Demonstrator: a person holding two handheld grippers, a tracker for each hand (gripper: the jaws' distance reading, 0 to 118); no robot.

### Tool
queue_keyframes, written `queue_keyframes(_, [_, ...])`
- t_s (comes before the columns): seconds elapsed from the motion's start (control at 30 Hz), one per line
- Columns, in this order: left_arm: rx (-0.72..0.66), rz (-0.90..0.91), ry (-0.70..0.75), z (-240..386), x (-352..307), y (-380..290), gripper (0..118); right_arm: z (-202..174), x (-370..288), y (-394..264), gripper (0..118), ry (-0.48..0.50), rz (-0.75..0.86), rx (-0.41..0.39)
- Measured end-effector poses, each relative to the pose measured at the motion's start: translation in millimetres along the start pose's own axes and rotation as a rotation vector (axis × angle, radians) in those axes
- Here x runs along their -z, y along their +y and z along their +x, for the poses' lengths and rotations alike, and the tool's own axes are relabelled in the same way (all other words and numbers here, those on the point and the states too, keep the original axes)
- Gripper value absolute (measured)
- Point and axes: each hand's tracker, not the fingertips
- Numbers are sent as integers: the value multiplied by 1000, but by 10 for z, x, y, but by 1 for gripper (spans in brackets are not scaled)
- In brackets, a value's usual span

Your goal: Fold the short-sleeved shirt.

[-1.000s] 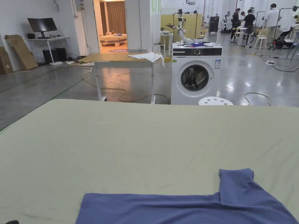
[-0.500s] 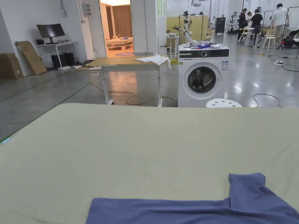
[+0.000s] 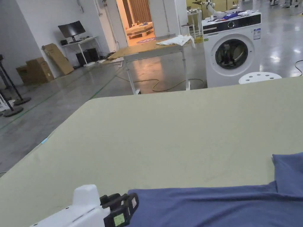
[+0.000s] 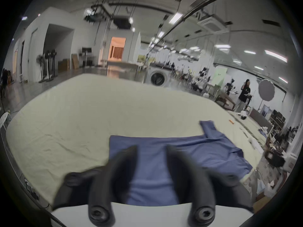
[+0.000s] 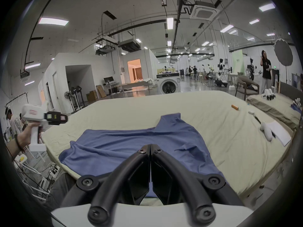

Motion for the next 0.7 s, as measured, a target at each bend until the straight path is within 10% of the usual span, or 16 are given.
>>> queue_keyframes(0.07, [28,-75,79,-147,468,118,84,83,11,-47,0,-10,-18,40])
queue_keyframes(0.27, [24,-291,266,-495,1520,227,83,275,-67,-115,0,-86,-59,71])
queue_keyframes(0.43, [70,-379,296,-484,1874,114,32,454,-112,-224,0,-143,-97,116])
queue_keyframes(0.7, [81,-442,285,-361,2046,47,2,661,71,-160,0,-134,-135,135])
